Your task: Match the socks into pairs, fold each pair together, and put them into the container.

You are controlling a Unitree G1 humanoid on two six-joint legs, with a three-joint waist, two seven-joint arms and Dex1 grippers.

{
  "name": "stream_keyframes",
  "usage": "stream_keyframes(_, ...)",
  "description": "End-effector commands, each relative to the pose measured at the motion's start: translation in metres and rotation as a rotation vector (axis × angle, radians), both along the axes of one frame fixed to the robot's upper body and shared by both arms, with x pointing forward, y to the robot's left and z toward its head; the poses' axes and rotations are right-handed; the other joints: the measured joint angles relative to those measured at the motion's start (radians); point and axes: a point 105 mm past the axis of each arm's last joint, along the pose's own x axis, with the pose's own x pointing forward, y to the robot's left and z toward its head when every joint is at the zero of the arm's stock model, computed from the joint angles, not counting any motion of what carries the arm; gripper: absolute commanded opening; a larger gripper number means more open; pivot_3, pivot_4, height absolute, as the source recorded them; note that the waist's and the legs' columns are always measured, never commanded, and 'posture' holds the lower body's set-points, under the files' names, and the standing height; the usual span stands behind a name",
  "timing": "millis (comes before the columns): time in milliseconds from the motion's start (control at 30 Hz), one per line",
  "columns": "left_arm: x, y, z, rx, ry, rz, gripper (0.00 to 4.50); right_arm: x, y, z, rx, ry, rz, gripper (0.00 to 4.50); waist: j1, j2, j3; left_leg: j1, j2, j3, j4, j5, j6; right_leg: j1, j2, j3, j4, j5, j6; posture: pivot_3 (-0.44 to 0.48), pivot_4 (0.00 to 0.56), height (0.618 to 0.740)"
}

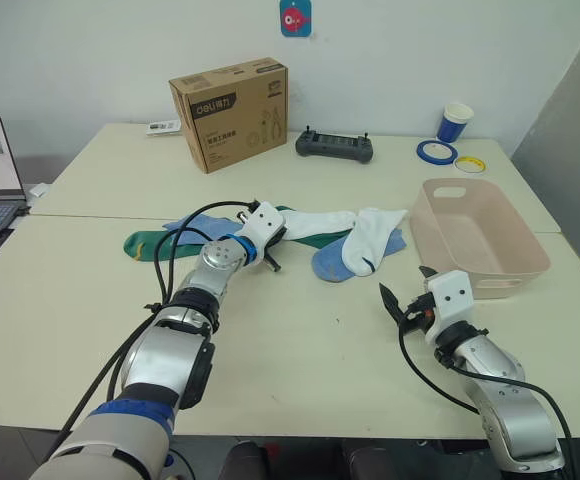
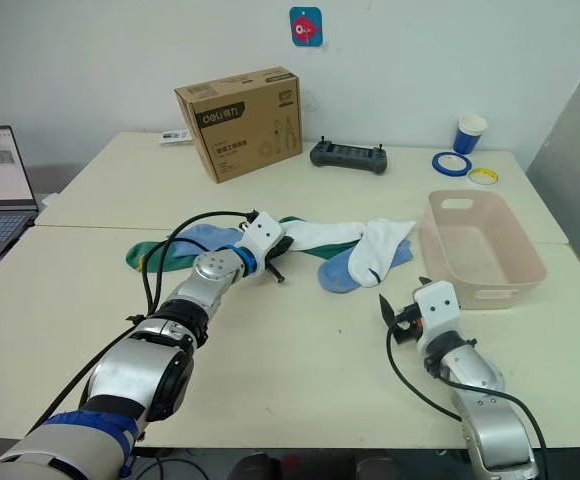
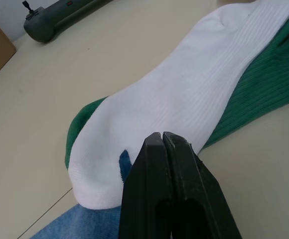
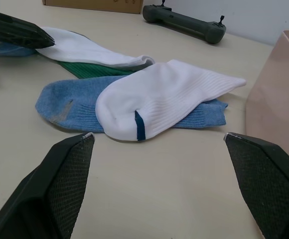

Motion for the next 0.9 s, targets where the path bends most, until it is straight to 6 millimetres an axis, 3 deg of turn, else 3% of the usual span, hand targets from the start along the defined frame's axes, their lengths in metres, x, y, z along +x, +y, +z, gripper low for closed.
stream_keyframes(33,0.004,-0.001,0.022,-0.093,-0.008,-0.017,0.02,0.000,0.002,0.018,-0.006,-0.071,0.002,4.50,0.000,0.000,0.000,0.000,0.000,0.000,0.000,0.000,0.000,0.000,0.000,0.000,0.000,0.000,0.000,0.000,0.150,0.740)
stream_keyframes(133,0.004,0.001,0.020,-0.102,0.018,-0.018,0.58,0.000,0.001,0.018,-0.007,-0.071,0.002,4.50,0.000,0.000,0.000,0.000,0.000,0.000,0.000,0.000,0.000,0.000,0.000,0.000,0.000,0.000,0.000,0.000,0.150,0.740)
stream_keyframes(533,0.005,-0.007,0.011,0.050,0.016,-0.027,4.48,-0.003,0.000,0.016,-0.008,-0.068,-0.009,4.50,0.000,0.000,0.000,0.000,0.000,0.000,0.000,0.000,0.000,0.000,0.000,0.000,0.000,0.000,0.000,0.000,0.150,0.740)
stream_keyframes(800,0.015,0.006,0.015,0.111,-0.006,0.087,4.48,-0.005,-0.001,0.016,-0.009,-0.069,-0.019,4.50,0.000,0.000,0.000,0.000,0.000,0.000,0.001,0.000,0.000,0.000,0.000,0.000,0.000,0.000,0.000,0.000,0.150,0.740)
stream_keyframes(900,0.016,0.006,0.018,0.117,-0.016,0.097,3.94,-0.006,-0.001,0.016,-0.009,-0.069,-0.021,4.50,0.000,0.000,0.000,0.000,0.000,0.000,0.001,0.000,0.000,0.000,0.000,0.000,0.000,0.000,0.000,0.000,0.150,0.740)
